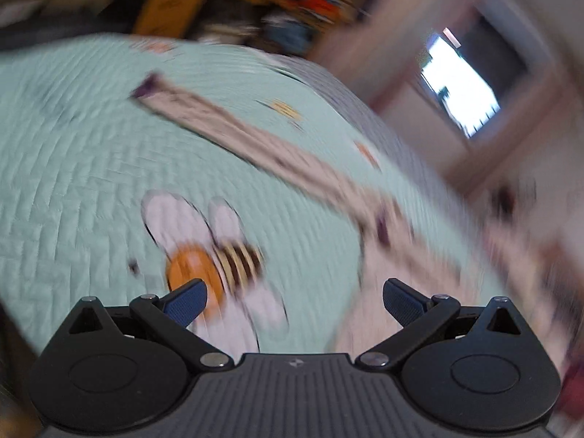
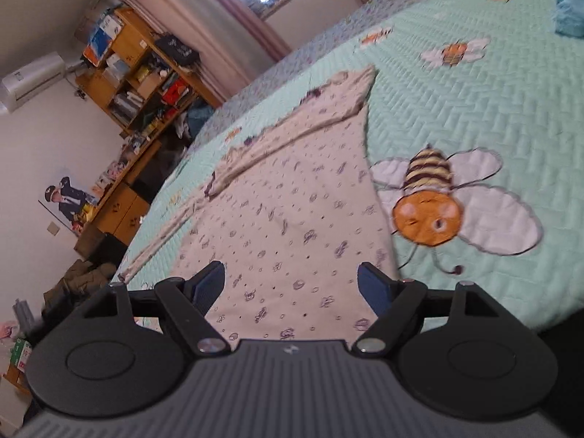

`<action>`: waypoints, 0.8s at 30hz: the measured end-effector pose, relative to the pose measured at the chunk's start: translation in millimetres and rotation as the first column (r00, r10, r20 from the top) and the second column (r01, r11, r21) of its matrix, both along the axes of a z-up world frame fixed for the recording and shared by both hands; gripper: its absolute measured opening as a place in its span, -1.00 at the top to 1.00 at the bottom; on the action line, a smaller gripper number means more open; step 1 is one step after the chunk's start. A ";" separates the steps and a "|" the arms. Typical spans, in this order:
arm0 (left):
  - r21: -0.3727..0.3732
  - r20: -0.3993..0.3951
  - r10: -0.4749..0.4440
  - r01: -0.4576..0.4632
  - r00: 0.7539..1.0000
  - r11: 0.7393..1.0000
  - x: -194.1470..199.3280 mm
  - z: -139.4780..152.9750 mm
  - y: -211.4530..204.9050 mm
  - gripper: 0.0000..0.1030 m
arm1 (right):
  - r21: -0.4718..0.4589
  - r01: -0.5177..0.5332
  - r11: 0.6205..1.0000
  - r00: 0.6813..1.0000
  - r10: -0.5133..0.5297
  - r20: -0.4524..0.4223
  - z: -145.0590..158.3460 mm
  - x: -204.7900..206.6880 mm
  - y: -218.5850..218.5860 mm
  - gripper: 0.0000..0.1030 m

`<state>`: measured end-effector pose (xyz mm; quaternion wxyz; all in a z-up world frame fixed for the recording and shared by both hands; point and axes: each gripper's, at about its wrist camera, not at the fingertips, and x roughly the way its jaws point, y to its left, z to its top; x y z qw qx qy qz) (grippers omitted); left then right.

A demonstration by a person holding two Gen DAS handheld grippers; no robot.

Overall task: Fold clothes
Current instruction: 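Pinch the purple lace cuff with the left gripper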

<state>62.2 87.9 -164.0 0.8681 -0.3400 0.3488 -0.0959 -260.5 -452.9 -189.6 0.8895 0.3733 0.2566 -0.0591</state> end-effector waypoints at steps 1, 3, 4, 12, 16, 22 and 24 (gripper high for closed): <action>-0.079 -0.022 0.046 -0.048 0.999 0.996 17.0 -7.8 14.2 -0.97 | -0.001 -0.009 1.000 1.000 0.009 -0.010 -2.1 4.7 3.2 -0.57; -0.239 -0.078 0.113 -0.128 0.991 0.963 46.7 -27.9 38.3 -0.95 | -0.012 -0.033 0.999 0.999 0.033 -0.027 -5.4 12.2 10.7 -0.57; -0.306 -0.106 0.139 -0.166 0.985 0.937 59.8 -38.4 48.1 -0.95 | -0.027 -0.044 0.999 0.998 0.043 -0.036 -6.0 14.8 14.0 -0.57; -0.501 -0.206 0.282 -0.348 0.937 0.792 131.6 -86.3 84.8 -0.99 | -0.084 -0.064 0.994 0.990 0.053 -0.131 -18.3 41.3 17.0 -0.57; -0.480 -0.194 0.340 -0.391 0.920 0.785 165.8 -87.7 90.3 -0.99 | -0.074 -0.076 0.994 0.981 0.061 -0.184 -29.6 63.9 17.1 -0.57; -0.407 -0.146 0.374 -0.401 0.916 0.821 222.6 -78.2 91.1 -0.99 | -0.089 -0.115 0.989 0.974 0.094 -0.208 -32.1 90.3 23.9 -0.57; -0.374 -0.134 0.384 -0.406 0.913 0.834 236.7 -74.5 89.3 -0.99 | -0.099 -0.119 0.988 0.971 0.095 -0.220 -32.9 96.2 24.4 -0.57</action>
